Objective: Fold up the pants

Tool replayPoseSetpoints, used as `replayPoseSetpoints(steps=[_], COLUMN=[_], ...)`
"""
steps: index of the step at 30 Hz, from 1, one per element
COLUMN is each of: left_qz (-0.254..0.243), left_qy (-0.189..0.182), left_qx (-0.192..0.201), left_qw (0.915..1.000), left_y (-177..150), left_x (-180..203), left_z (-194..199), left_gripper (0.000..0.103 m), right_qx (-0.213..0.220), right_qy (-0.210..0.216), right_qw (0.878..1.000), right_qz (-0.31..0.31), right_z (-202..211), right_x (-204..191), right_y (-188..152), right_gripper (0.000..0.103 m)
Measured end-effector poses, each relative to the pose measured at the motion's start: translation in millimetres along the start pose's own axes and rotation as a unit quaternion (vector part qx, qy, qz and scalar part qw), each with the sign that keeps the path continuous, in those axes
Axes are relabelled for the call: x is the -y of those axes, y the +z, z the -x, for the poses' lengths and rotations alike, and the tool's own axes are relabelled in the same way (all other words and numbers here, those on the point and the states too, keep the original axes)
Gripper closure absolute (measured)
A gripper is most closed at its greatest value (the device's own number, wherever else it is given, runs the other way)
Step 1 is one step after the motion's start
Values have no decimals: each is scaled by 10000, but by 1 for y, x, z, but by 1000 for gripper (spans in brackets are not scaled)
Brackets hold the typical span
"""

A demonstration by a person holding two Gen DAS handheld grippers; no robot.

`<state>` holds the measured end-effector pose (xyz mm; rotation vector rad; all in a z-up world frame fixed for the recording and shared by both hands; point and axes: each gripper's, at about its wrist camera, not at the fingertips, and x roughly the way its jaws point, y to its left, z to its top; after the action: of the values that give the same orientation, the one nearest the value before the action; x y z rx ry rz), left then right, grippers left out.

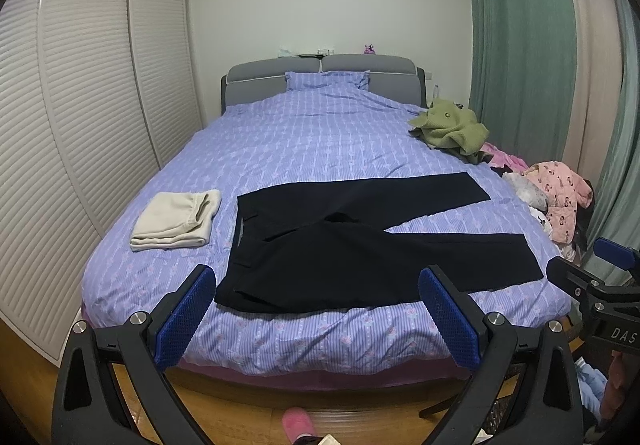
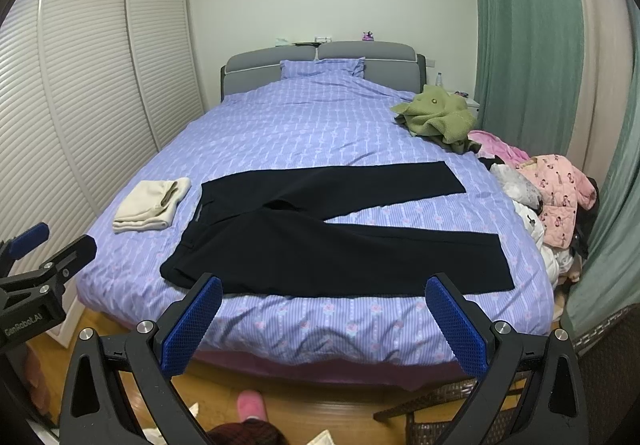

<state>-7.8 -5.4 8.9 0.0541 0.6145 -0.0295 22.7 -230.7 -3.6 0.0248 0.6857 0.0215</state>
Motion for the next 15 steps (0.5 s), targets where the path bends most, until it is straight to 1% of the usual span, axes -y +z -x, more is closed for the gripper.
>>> replayPoseSetpoints(steps=[15], left_qz=[101], left_qy=[-31], left_qx=[-1], left_qw=[9999], left_y=[1], left_x=[-8], left_z=[0], left_gripper=[0], right_qx=[-8], right_qy=[11], right_qw=[10000], right_qz=[22], right_z=[-1], right_x=[-2], right_y=[0], right_gripper=[0])
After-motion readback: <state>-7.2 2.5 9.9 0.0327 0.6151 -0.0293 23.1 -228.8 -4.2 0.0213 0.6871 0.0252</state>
